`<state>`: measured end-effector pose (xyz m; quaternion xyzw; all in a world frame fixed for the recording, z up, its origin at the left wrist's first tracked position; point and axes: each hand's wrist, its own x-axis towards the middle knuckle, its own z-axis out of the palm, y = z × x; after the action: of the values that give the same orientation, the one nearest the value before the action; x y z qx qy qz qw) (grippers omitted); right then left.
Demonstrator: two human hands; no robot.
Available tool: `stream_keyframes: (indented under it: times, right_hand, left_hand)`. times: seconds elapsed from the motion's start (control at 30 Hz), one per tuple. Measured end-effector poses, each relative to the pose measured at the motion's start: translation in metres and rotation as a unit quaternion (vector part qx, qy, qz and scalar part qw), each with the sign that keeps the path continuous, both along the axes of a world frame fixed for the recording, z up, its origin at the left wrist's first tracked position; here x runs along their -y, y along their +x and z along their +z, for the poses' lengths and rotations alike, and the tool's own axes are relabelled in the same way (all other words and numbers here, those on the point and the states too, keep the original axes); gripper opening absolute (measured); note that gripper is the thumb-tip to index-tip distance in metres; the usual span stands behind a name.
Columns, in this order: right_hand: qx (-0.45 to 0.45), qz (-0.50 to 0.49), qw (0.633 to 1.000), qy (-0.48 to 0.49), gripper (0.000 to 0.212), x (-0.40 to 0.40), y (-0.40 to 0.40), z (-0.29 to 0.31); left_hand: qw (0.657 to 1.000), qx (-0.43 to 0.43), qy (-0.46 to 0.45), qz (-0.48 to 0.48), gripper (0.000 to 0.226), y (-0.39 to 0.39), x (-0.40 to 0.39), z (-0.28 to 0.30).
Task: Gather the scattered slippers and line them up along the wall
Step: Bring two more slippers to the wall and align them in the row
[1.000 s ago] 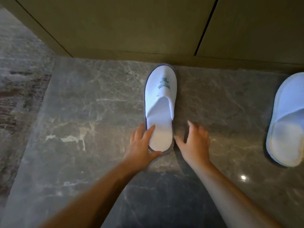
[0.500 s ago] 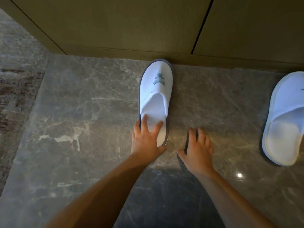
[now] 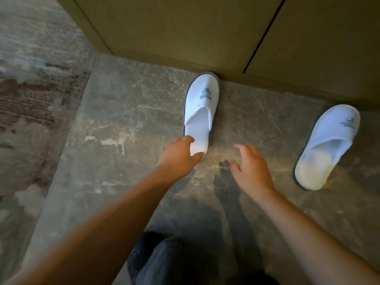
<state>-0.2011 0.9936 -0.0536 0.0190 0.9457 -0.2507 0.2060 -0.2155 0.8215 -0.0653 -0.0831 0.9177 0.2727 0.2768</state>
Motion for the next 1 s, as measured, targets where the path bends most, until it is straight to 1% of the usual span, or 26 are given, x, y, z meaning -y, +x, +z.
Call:
stream_keyframes:
  times: [0.1,0.2,0.4,0.53,0.63,0.77,0.9,1.0]
  right_hand:
    - [-0.02,0.058,0.998,-0.014,0.038,0.018,-0.001,0.098]
    - [-0.009,0.098,0.994,-0.04,0.033,0.044,-0.005,0.205]
    - [0.0,0.1,0.989,-0.11,0.022,0.109,-0.016,0.425]
    - [-0.036,0.116,0.981,-0.152,0.017,0.147,-0.013,0.534]
    - [-0.072,0.164,0.973,-0.148,0.017,0.164,-0.004,0.586]
    - [-0.077,0.209,0.962,-0.157,0.017,0.178,0.008,0.627]
    - [-0.052,0.245,0.947,-0.202,0.016,0.201,0.01,0.643]
    - [-0.007,0.295,0.931,-0.216,0.016,0.222,0.004,0.641]
  left_hand:
    - [0.998,-0.01,0.03,0.054,0.042,0.006,0.02,0.096]
    - [0.996,-0.014,0.042,0.082,0.038,0.01,0.046,0.203]
    - [0.992,-0.05,0.048,0.107,0.038,0.03,0.101,0.425]
    - [0.986,-0.082,0.026,0.14,0.036,0.056,0.134,0.532]
    - [0.971,-0.107,0.019,0.212,0.034,0.073,0.148,0.592]
    - [0.95,-0.136,0.037,0.277,0.033,0.096,0.157,0.642]
    - [0.927,-0.154,0.041,0.34,0.034,0.116,0.17,0.666]
    - [0.892,-0.152,0.037,0.424,0.033,0.125,0.181,0.673]
